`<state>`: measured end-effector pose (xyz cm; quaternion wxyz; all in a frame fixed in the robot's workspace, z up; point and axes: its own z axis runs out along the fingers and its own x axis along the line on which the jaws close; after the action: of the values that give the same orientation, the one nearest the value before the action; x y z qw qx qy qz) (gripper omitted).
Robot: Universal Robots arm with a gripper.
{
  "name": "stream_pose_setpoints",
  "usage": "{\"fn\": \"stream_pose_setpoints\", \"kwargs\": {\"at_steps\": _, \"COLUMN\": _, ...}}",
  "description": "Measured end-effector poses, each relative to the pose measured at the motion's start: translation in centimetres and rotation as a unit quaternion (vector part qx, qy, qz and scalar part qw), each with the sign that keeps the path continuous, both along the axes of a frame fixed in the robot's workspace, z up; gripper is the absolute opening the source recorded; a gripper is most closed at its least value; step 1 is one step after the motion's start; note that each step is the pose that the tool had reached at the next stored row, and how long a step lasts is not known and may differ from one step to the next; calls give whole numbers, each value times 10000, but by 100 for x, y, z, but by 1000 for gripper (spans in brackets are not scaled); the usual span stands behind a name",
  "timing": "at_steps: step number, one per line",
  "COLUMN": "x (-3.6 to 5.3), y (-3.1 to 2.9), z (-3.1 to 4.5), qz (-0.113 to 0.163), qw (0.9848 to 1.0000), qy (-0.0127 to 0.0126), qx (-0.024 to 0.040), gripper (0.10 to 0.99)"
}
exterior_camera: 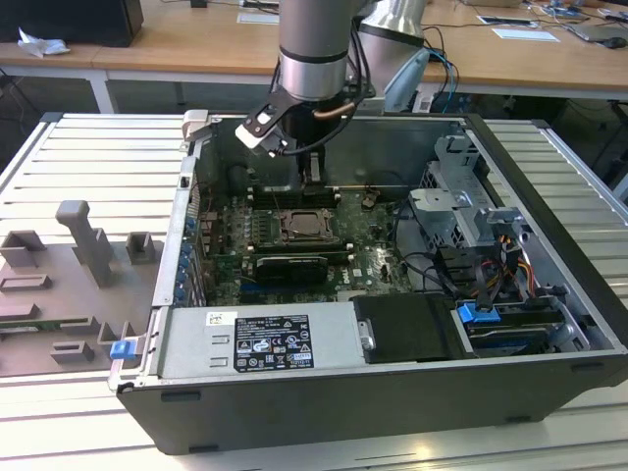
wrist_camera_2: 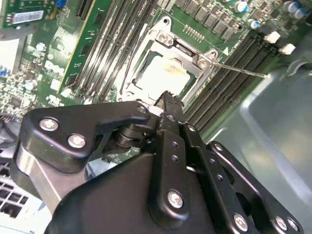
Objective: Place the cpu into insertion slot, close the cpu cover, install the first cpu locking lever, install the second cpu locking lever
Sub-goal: 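Install the first cpu locking lever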
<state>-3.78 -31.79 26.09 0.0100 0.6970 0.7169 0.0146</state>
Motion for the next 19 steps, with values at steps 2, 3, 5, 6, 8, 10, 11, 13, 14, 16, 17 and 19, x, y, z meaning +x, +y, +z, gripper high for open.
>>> {"fn": "stream_pose_setpoints", "kwargs": {"at_steps": 2, "x": 0, "y": 0, "z": 98, "qz": 0, "qw": 10000, "qy": 0, "qx": 0, "gripper": 106}}
{"fn": "stream_pose_setpoints", "kwargs": {"at_steps": 3, "x": 0, "y": 1, "z": 137, "qz": 0, "qw": 10000, "qy": 0, "qx": 0, "gripper": 106}}
{"fn": "stream_pose_setpoints", "kwargs": {"at_steps": 5, "x": 0, "y": 1, "z": 213, "qz": 0, "qw": 10000, "qy": 1, "qx": 0, "gripper": 106}}
{"fn": "stream_pose_setpoints", "kwargs": {"at_steps": 6, "x": 0, "y": 1, "z": 222, "qz": 0, "qw": 10000, "qy": 0, "qx": 1, "gripper": 106}}
{"fn": "stream_pose_setpoints", "kwargs": {"at_steps": 8, "x": 0, "y": 1, "z": 222, "qz": 105, "qw": 9999, "qy": 1, "qx": 0, "gripper": 106}}
{"fn": "stream_pose_setpoints", "kwargs": {"at_steps": 10, "x": 0, "y": 0, "z": 221, "qz": 153, "qw": 9999, "qy": 3, "qx": 0, "gripper": 106}}
{"fn": "stream_pose_setpoints", "kwargs": {"at_steps": 11, "x": 0, "y": 0, "z": 221, "qz": 164, "qw": 9999, "qy": 4, "qx": -1, "gripper": 106}}
{"fn": "stream_pose_setpoints", "kwargs": {"at_steps": 13, "x": 0, "y": 0, "z": 218, "qz": 257, "qw": 9997, "qy": 7, "qx": 0, "gripper": 106}}
{"fn": "stream_pose_setpoints", "kwargs": {"at_steps": 14, "x": 0, "y": 1, "z": 217, "qz": 377, "qw": 9993, "qy": 9, "qx": 0, "gripper": 106}}
{"fn": "stream_pose_setpoints", "kwargs": {"at_steps": 16, "x": 0, "y": 1, "z": 216, "qz": 540, "qw": 9985, "qy": 9, "qx": 0, "gripper": 106}}
{"fn": "stream_pose_setpoints", "kwargs": {"at_steps": 17, "x": 0, "y": 1, "z": 216, "qz": 659, "qw": 9978, "qy": 9, "qx": 0, "gripper": 106}}
{"fn": "stream_pose_setpoints", "kwargs": {"at_steps": 19, "x": 0, "y": 1, "z": 216, "qz": 825, "qw": 9966, "qy": 9, "qx": 0, "gripper": 106}}
